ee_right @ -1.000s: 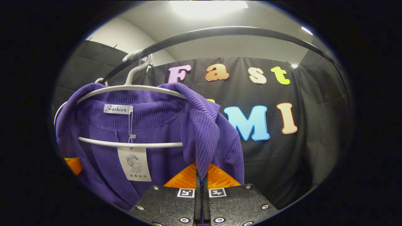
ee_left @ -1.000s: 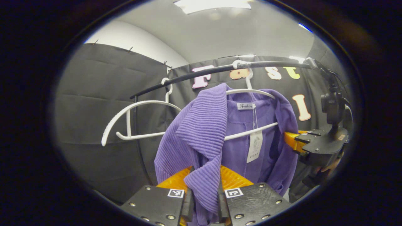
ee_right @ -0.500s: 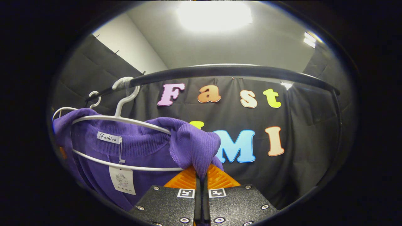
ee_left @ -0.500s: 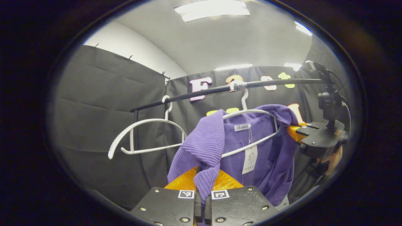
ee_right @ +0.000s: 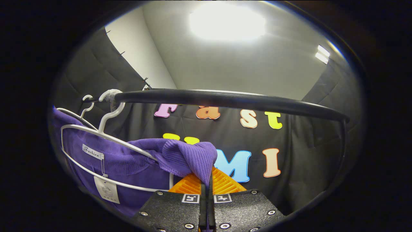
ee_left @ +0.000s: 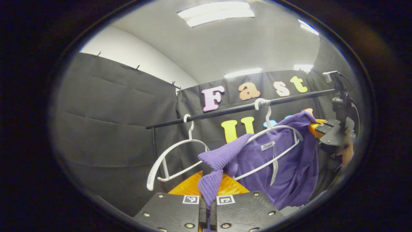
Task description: Grasp the clothes on the hanger with both hands and then place them into the laundry hamper below.
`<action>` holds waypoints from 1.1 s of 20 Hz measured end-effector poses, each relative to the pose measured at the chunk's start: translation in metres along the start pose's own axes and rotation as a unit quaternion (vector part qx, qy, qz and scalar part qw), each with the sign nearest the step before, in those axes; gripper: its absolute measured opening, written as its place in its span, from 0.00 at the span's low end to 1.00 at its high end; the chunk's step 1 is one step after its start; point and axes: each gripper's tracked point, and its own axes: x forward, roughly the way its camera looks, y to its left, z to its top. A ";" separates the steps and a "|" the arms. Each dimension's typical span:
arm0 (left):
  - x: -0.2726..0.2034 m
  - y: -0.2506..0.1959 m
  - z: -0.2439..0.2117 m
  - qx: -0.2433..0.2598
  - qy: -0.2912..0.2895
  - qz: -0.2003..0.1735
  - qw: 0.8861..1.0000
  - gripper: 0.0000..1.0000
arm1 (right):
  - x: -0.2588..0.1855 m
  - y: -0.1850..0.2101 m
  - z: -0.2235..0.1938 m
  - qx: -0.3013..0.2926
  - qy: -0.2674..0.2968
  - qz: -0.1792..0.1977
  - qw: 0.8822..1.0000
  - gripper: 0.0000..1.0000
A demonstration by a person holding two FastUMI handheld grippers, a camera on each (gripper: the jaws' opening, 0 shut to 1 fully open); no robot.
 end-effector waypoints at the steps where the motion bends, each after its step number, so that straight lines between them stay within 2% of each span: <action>1: 0.003 0.005 0.003 0.005 -0.003 0.004 1.000 0.09 | 0.006 -0.003 0.002 -0.005 -0.005 -0.004 1.000 0.02; 4: 0.010 0.020 0.014 0.012 -0.010 0.014 1.000 0.05 | 0.014 -0.015 0.001 -0.017 -0.010 -0.013 1.000 0.02; 5: 0.012 0.024 0.015 0.011 -0.011 0.017 1.000 0.09 | 0.015 -0.016 -0.004 -0.021 -0.007 -0.012 1.000 0.02; 7: 0.018 0.035 0.016 0.012 -0.010 0.023 1.000 0.09 | 0.017 -0.016 -0.014 -0.030 0.000 -0.008 1.000 0.01; 8: 0.019 0.040 0.015 0.014 -0.011 0.026 0.999 0.05 | 0.020 -0.015 -0.020 -0.036 0.002 -0.007 0.999 0.02; 11: 0.031 0.049 0.011 0.017 -0.009 0.031 0.999 0.05 | 0.025 -0.006 -0.040 -0.042 0.015 0.002 0.999 0.02; 14: 0.042 0.050 0.003 0.013 -0.005 0.026 1.000 0.09 | 0.031 0.001 -0.065 -0.040 0.040 0.010 0.998 0.02; 20: 0.056 0.044 -0.035 -0.012 0.031 0.013 0.999 0.10 | 0.039 0.011 -0.112 -0.018 0.099 0.027 0.995 0.02; 21: 0.059 0.043 -0.041 -0.016 0.035 0.011 0.999 0.05 | 0.039 0.013 -0.120 -0.017 0.107 0.030 0.994 0.02; 22: 0.059 0.041 -0.045 -0.017 0.038 0.010 0.999 0.05 | 0.037 0.014 -0.127 -0.018 0.113 0.032 0.993 0.02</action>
